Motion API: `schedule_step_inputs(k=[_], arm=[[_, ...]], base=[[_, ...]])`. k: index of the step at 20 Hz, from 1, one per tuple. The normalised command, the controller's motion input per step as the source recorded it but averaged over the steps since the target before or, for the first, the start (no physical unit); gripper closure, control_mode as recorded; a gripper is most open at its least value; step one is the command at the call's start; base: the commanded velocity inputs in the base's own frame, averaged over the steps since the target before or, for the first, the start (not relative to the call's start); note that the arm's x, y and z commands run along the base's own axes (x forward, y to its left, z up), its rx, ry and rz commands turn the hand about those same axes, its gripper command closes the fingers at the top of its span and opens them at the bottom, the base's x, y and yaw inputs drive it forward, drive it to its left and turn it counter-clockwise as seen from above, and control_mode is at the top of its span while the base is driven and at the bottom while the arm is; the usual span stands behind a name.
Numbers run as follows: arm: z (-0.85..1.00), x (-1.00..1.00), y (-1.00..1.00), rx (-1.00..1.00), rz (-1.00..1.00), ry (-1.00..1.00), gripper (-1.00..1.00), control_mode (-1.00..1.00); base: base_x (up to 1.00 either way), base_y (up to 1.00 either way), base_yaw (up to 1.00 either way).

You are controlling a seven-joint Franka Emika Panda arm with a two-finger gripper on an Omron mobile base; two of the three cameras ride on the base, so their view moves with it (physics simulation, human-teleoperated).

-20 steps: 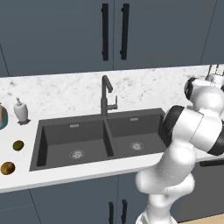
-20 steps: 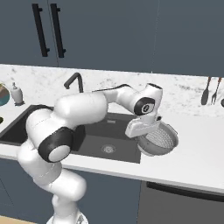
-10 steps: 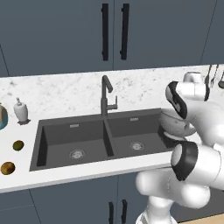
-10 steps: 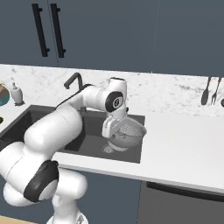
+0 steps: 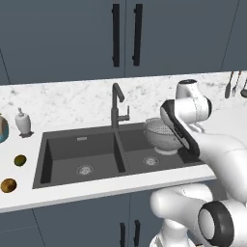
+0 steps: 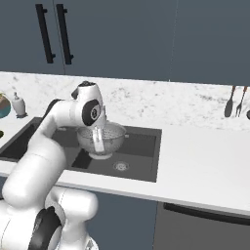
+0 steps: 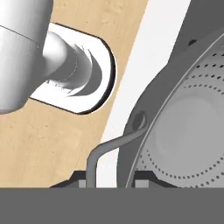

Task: Put the colander in the sink, put the pear, mango in the colander, and turn on the sink faucet and pour water over the colander.

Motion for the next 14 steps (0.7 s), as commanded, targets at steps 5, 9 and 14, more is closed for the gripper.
schedule_step_inputs(k=[5, 9, 14], arm=[[0.07, 0.0, 0.86, 0.0, 0.58, -0.09, 1.0, -1.0], [0.0, 0.0, 0.9, 0.0, 0.5, -0.02, 1.0, -1.0], [0.0, 0.22, 0.91, 0.01, 0.38, 0.0, 1.0, -1.0]], base=[[0.0, 0.0, 0.0], [0.0, 0.0, 0.0], [0.0, 0.0, 0.0]])
